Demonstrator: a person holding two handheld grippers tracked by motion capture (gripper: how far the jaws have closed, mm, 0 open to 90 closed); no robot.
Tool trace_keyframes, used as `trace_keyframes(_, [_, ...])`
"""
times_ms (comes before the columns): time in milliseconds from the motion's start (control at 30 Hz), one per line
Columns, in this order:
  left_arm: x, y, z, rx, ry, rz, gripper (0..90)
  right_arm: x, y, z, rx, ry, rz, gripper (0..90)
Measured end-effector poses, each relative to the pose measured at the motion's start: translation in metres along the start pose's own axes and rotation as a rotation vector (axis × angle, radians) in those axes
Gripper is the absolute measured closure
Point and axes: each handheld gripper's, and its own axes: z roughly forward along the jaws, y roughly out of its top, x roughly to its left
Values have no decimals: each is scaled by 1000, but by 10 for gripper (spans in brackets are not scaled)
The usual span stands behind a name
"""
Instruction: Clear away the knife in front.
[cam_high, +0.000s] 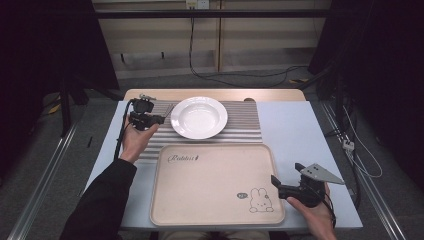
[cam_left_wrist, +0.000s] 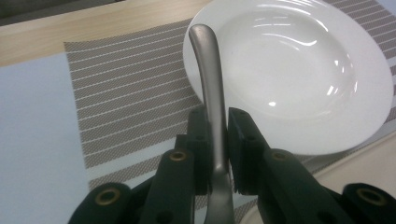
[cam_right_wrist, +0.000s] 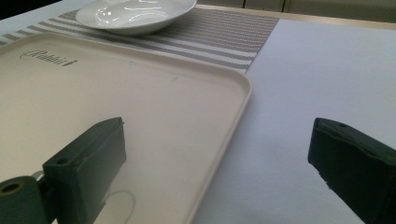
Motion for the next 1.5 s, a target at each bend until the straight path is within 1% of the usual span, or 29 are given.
trace_keyframes(133, [-4,-4,-7,-10,0,5,799,0,0,-1,-3,-5,-1,43])
trace_keyframes(167, [-5,-6,-9,-7,-7,11,799,0,0,-2,-3,-7,-1,43])
trace_keyframes(200, [-6,-7,-11,-15,-7,22,799,0,0,-2,-3,-8,-1,43])
trace_keyframes(300, [-12,-11,-15,-10,-14,46,799,0,0,-2,-2,-6,-1,43])
trace_keyframes(400, [-17,-14,-19,-15,-29,54,799,0,0,-1,-1,-5,-1,44])
trace_keyframes(433, [-19,-15,-21,-16,-24,59,799,0,0,-1,0,-6,-2,43])
trace_keyframes(567, [-26,-19,-24,-15,-28,73,799,-1,-1,-1,-1,-5,4,43])
trace_keyframes(633, [-29,-22,-25,-18,-35,68,799,-2,-1,-2,-2,-5,7,43])
trace_keyframes(767, [-35,-27,-28,-16,-32,79,799,-1,0,0,-1,1,4,42])
trace_keyframes(833, [-37,-29,-32,-17,-43,79,799,-1,0,1,1,4,1,43])
trace_keyframes(900, [-40,-31,-35,-23,-42,84,799,-1,0,2,2,8,-1,43])
trace_keyframes(933, [-40,-33,-37,-24,-46,83,798,-1,0,2,1,8,1,43])
trace_keyframes(967, [-41,-35,-39,-30,-49,70,798,-1,1,3,2,8,2,43])
trace_keyframes(1000, [-42,-36,-41,-25,-54,69,798,-1,1,3,1,9,0,43])
trace_keyframes(1067, [-44,-39,-43,-28,-45,73,798,0,1,3,3,11,0,43])
trace_keyframes(1100, [-46,-40,-44,-28,-44,68,799,0,1,4,5,12,2,43])
trace_keyframes(1233, [-54,-46,-47,-15,-47,92,799,1,1,4,5,14,2,43])
trace_keyframes(1333, [-60,-51,-49,-15,-54,98,798,1,1,3,2,12,-1,43])
trace_keyframes(1367, [-63,-53,-48,-10,-56,108,798,1,1,3,1,12,-2,43])
trace_keyframes(1433, [-68,-56,-48,-7,-54,110,798,1,1,4,4,12,-1,43])
trace_keyframes(1500, [-72,-59,-48,-8,-63,110,799,1,1,3,2,10,-2,43])
